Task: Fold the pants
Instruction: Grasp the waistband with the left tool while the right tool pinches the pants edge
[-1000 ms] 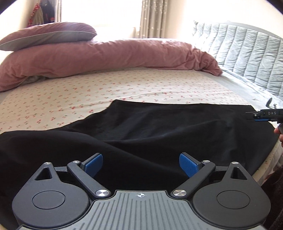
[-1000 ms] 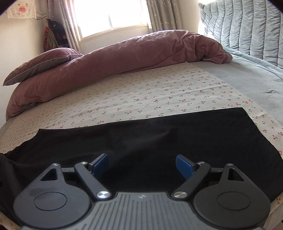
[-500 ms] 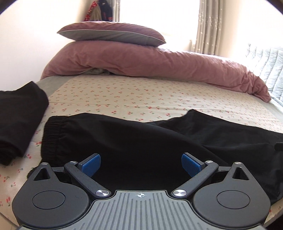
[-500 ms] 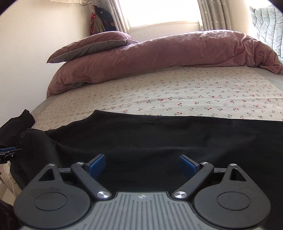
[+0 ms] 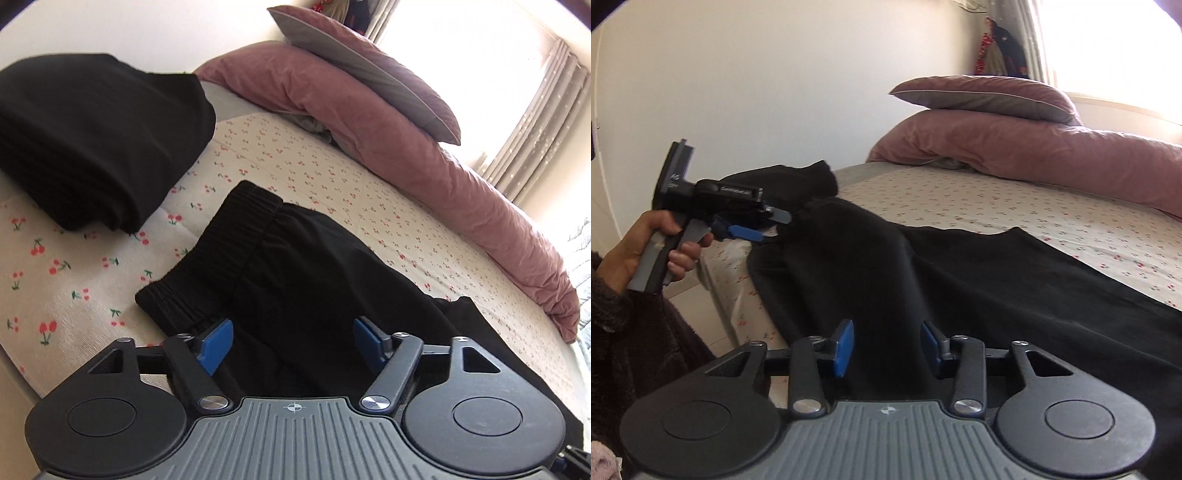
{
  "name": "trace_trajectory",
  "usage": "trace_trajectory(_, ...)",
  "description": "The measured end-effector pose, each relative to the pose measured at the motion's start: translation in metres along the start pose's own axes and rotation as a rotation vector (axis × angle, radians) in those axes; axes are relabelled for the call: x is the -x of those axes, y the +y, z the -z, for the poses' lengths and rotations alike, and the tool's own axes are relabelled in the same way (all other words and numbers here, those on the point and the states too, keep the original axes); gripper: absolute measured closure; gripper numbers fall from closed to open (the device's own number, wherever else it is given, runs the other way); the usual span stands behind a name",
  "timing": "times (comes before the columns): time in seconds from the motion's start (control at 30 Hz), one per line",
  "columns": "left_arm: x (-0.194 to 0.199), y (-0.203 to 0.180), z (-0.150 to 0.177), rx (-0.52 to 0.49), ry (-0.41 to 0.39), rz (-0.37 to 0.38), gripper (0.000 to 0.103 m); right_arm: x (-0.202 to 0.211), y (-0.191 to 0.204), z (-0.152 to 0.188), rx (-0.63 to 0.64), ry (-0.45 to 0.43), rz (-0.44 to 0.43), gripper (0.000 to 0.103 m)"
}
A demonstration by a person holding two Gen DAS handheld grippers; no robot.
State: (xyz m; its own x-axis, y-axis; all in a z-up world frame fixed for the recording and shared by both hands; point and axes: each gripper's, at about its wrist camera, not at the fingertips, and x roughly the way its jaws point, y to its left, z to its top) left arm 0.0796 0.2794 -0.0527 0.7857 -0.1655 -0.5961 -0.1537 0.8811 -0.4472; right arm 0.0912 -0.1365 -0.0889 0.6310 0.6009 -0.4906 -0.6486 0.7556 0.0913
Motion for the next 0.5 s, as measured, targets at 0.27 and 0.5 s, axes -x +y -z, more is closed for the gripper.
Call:
trace_trajectory(0.27,-0.014,0.013,0.002,0.119,0.019,-0.009,0.041,-0.026,0.018,0.004,0.069,0.123,-0.062,0.074)
trace_trajectory(0.5,-0.021,0.013,0.003,0.165,-0.017,-0.040,0.043,-0.022,0.019,0.005,0.066,0.130,-0.065,0.103)
